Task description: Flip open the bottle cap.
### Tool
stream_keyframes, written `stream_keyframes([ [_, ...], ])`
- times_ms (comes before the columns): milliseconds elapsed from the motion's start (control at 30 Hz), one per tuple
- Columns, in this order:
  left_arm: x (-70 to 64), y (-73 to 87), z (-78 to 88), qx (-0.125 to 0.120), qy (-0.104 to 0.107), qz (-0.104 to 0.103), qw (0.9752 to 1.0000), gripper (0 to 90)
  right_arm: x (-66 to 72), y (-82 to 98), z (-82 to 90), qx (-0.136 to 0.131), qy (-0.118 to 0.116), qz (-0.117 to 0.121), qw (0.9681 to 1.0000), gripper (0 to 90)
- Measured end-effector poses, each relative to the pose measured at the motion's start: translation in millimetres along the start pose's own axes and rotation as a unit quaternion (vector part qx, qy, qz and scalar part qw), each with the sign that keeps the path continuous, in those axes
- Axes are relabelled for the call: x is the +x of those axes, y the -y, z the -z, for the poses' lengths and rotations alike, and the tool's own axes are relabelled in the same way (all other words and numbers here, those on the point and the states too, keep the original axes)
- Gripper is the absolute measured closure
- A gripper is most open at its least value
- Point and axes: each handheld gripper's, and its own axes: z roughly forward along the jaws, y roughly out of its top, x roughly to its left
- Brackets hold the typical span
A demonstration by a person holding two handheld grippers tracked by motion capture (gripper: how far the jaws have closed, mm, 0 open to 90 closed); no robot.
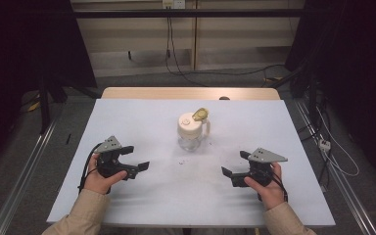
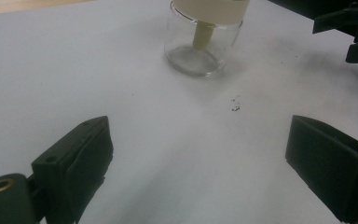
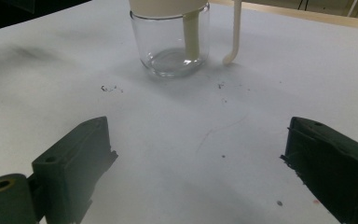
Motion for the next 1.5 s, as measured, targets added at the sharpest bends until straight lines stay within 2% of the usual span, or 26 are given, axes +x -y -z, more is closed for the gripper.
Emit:
stream_keyframes([
  [733,6.6,18.0,20.5,0.006,-0.017,0.010,0.9998,7.0,-4.3,16.3,27.2,-0.001,0.014,0.006,0.9999,7.4],
  [1000,8.7,19.2,24.7,0.001,-0.029,0.011,0.9995,7.3,-4.2,17.7,28.3,0.001,0.014,0.010,0.9998,7.5],
  [1200,8.8,19.2,20.1,0.003,-0.024,0.011,0.9996,7.3,-2.7,19.9,26.5,0.008,0.010,0.015,0.9998,7.5],
  [1500,7.1,20.7,23.0,0.002,-0.023,0.011,0.9997,7.3,-1.3,20.0,30.6,0.005,0.012,0.021,0.9997,7.6],
])
